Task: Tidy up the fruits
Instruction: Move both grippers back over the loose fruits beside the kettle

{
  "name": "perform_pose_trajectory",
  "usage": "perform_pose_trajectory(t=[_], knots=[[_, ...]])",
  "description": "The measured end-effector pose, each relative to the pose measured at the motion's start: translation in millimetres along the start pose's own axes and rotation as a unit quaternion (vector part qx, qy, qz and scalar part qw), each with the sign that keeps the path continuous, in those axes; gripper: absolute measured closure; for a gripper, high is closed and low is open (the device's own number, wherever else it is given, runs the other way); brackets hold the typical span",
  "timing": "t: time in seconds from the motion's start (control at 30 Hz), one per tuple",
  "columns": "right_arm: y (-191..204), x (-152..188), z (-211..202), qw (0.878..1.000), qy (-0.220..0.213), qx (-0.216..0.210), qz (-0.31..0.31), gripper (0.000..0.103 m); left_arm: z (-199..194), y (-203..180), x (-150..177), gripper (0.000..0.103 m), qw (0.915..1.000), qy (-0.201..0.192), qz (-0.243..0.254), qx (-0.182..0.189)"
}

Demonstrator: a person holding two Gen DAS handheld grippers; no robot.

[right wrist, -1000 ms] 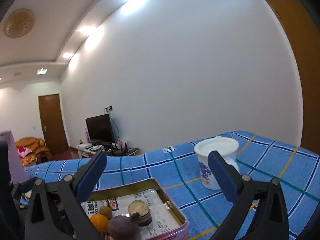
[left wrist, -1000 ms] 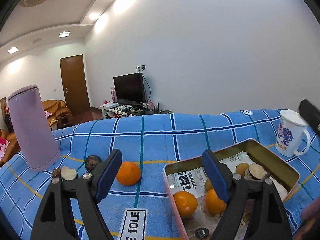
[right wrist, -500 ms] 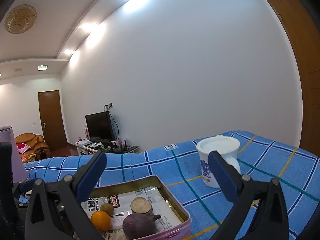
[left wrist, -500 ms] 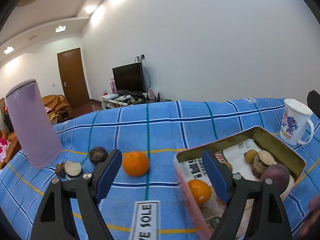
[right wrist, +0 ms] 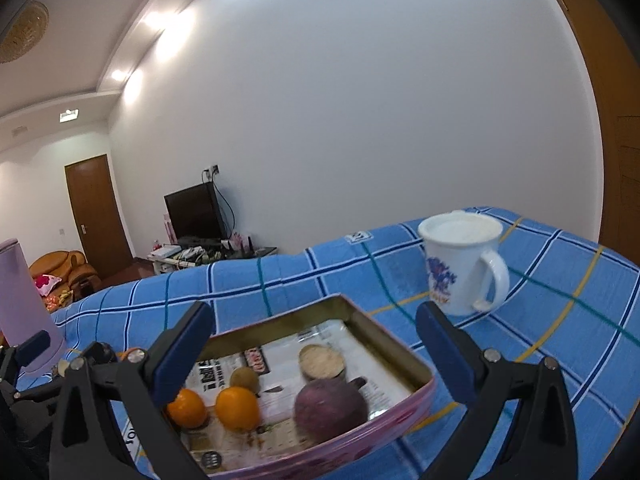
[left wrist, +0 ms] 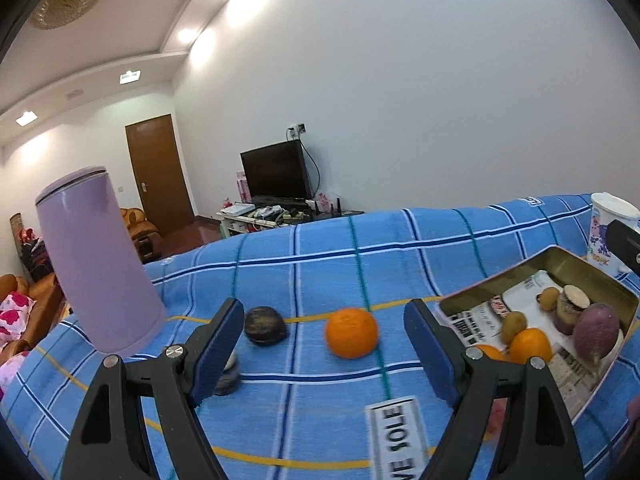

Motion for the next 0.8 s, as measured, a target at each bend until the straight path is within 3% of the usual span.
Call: perform_pose_trajectory(t=[0.37, 0.8], knots=[[61.4, 12.4, -0.7, 1.0, 0.007, -0.029, -0.006, 0.0, 1.5, 43.7, 3.4, 0.02, 0.9995, -0.015, 0.003, -0.026], [127.2, 28.2, 7.2, 0.998, 0.019, -0.061, -0.008, 0.0, 18.7, 96.7, 9.1, 0.02, 0.9981, -0.01, -0.04, -0.045]])
Point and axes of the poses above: each gripper's, at about its wrist camera, not at the fingertips, and z roughly the way its jaws point, y to its left, x to its underside, the point moved 7 cm from there along z, roughly the way its jaws point, and after that the axes turned 11 degrees about -y, right-handed, at the moved point
